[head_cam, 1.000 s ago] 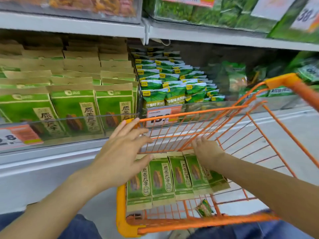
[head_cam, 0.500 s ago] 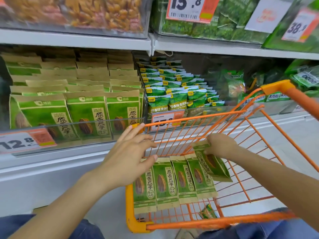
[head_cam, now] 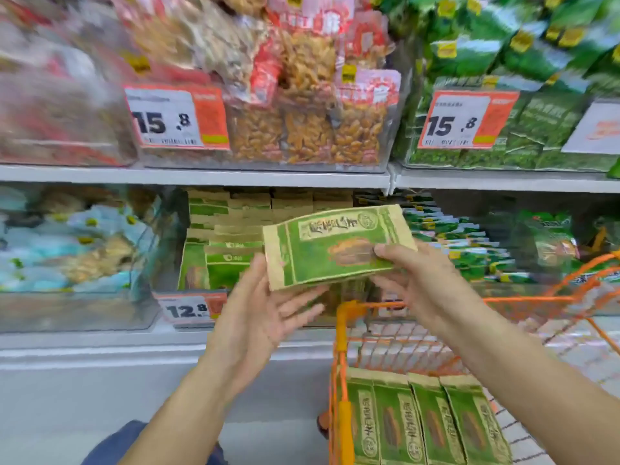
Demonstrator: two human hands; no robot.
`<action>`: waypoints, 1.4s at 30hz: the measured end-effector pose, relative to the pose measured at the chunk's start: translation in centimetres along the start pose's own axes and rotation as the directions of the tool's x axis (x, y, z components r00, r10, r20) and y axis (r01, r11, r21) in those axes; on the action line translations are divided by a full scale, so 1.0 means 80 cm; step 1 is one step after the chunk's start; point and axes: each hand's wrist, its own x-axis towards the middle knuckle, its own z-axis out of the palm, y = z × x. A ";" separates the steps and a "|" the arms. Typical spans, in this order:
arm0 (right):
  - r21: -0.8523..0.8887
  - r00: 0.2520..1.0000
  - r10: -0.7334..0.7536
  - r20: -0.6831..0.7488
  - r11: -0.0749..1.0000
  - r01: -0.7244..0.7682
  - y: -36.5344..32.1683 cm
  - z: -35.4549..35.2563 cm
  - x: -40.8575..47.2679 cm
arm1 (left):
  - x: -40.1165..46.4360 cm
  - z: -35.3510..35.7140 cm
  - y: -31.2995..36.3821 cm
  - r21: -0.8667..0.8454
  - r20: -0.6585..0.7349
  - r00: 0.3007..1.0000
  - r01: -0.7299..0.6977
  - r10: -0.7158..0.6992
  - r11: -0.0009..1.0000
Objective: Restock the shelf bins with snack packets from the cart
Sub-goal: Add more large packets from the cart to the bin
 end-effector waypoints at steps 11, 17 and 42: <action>-0.854 0.783 -0.375 0.495 -0.047 0.518 0.078 0.097 0.056 | -0.074 -0.111 0.146 0.934 -0.078 0.544 -0.252 0.835 0.251; -0.852 0.742 -0.420 0.523 -0.269 0.449 0.106 0.088 0.085 | -0.028 -0.144 0.176 0.972 0.057 0.719 0.118 0.693 -0.202; -0.807 0.627 -0.509 0.590 -0.388 0.445 0.128 0.078 0.100 | 0.181 -0.140 0.169 0.706 -0.281 0.950 0.110 -0.134 -0.699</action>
